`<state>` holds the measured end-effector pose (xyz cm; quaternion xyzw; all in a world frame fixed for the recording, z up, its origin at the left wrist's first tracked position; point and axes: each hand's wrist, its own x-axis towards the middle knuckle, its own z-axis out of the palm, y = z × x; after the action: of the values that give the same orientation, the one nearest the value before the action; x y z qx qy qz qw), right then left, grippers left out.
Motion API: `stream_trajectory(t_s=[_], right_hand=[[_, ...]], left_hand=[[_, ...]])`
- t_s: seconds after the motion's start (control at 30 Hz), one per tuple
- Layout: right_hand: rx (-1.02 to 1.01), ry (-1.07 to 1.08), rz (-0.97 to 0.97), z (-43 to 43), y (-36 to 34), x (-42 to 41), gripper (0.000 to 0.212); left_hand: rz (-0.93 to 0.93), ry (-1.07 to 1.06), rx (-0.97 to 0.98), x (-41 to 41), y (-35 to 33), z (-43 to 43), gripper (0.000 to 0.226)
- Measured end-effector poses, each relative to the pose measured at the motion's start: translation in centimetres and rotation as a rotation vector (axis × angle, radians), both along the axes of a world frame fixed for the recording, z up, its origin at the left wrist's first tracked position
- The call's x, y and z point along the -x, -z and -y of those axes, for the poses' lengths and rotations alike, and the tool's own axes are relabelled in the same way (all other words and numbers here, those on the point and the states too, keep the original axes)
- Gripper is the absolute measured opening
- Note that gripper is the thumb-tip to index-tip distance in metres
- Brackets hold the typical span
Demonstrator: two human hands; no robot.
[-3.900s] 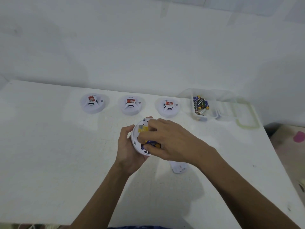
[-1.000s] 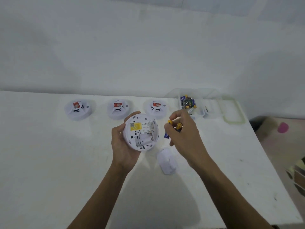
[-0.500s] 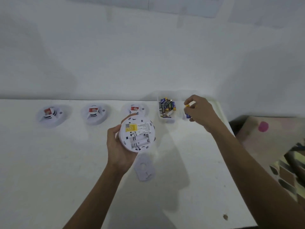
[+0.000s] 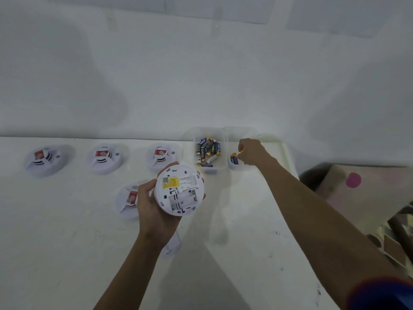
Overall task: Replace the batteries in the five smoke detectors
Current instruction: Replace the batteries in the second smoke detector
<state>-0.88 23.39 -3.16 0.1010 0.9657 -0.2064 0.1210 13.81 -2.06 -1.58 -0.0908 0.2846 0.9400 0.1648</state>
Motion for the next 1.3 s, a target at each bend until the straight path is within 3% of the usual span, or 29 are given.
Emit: stream_trajectory(t_s=[0.13, 0.2, 0.33, 0.43, 0.5, 0.63, 0.77, 0.97, 1.07, 1.17, 1.3], right_hand=[[-0.193, -0.126, 0.086, -0.3, 1.8, 0.8, 0.018], [-0.213, -0.161, 0.089, -0.4, 2.3, 1.1, 0.007], [-0.246, -0.185, 0.079, -0.7, 2.8, 1.8, 0.024], [-0.285, -0.229, 0.078, -0.9, 2.2, 1.8, 0.015], [-0.255, -0.194, 0.055, -1.2, 1.7, 1.9, 0.022], [-0.192, -0.118, -0.200, -0.6, 0.5, 2.5, 0.004], [-0.070, -0.200, -0.440, 1.7, 0.0, 3.3, 0.017], [0.032, -0.267, -0.293, 6.0, 0.9, 3.9, 0.020], [0.010, -0.240, -0.148, 7.3, 2.3, 4.4, 0.007], [0.022, -0.215, -0.087, 8.0, 3.1, 4.6, 0.032], [0.029, -0.223, -0.055, 8.5, 3.5, 4.8, 0.035]], left_hand=[[-0.013, -0.005, 0.006, 0.1, 0.1, -1.2, 0.060], [0.004, -0.021, 0.005, 0.2, 0.0, -1.6, 0.056], [0.017, -0.036, -0.012, 0.3, -0.1, -2.1, 0.060], [0.008, -0.023, -0.014, 0.4, -0.2, -2.3, 0.069], [0.004, -0.019, -0.009, 0.5, -0.3, -2.4, 0.070], [0.007, -0.022, -0.021, 0.6, -0.4, -2.4, 0.065], [0.028, -0.042, -0.043, 0.7, -0.3, -2.4, 0.062], [0.032, -0.074, -0.039, 0.8, -0.4, -2.0, 0.056], [0.035, -0.100, -0.025, 0.8, -0.1, -1.6, 0.057], [0.024, -0.099, -0.020, 0.7, 0.0, -1.3, 0.058], [0.005, -0.096, -0.023, 0.8, 0.1, -1.2, 0.062]])
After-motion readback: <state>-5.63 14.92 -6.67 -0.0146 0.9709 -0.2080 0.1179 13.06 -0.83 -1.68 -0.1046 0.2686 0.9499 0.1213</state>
